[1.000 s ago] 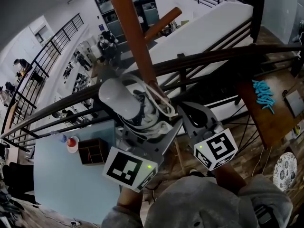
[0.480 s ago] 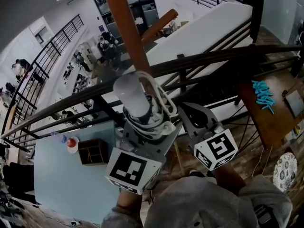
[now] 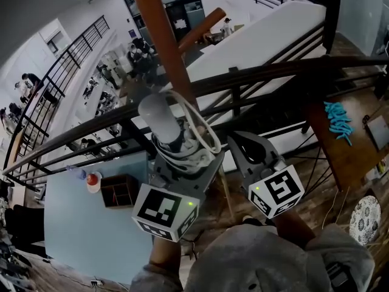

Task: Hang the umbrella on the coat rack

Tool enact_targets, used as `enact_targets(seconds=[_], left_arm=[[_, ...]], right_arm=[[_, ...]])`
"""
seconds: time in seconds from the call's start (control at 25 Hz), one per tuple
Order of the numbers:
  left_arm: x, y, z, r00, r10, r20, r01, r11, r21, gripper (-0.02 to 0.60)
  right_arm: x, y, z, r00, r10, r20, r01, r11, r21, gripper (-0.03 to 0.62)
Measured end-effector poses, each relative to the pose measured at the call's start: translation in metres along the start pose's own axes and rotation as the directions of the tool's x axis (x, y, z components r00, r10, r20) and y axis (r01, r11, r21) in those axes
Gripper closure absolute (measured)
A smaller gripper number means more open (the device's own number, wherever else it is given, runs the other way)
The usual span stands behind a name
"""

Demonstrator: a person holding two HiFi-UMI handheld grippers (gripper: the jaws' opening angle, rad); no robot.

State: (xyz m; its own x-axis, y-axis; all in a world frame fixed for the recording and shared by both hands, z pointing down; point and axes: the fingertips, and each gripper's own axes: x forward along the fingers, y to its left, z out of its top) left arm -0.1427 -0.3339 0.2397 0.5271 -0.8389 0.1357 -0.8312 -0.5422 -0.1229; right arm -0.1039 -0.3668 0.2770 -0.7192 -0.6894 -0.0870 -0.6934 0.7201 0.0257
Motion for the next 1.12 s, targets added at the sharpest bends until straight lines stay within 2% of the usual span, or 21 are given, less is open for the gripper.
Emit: enact_targets(seconds=[0.6, 0.88, 1.12], left_arm=[[0.004, 0.022, -0.02, 0.998, 0.061, -0.014, -0.061, 0.997, -0.055, 0.296], [0.007, 0.035, -0.038, 0.994, 0.1, -0.048, -0.104, 0.992, -0.074, 0.296], [0.008, 0.039, -0.058, 0.992, 0.105, -0.075, -0.113, 0.987, -0.116, 0.296]], right_arm=[[0.002, -0.001, -0.005, 1.0, 0.002, -0.014, -0.002, 1.0, -0.012, 0.569], [0.0, 0.001, -0.008, 1.0, 0.0, -0.023, 0.0, 1.0, -0.018, 0.569], [-0.001, -0.001, -0.012, 0.999, -0.006, -0.037, 0.005, 1.0, -0.02, 0.569]])
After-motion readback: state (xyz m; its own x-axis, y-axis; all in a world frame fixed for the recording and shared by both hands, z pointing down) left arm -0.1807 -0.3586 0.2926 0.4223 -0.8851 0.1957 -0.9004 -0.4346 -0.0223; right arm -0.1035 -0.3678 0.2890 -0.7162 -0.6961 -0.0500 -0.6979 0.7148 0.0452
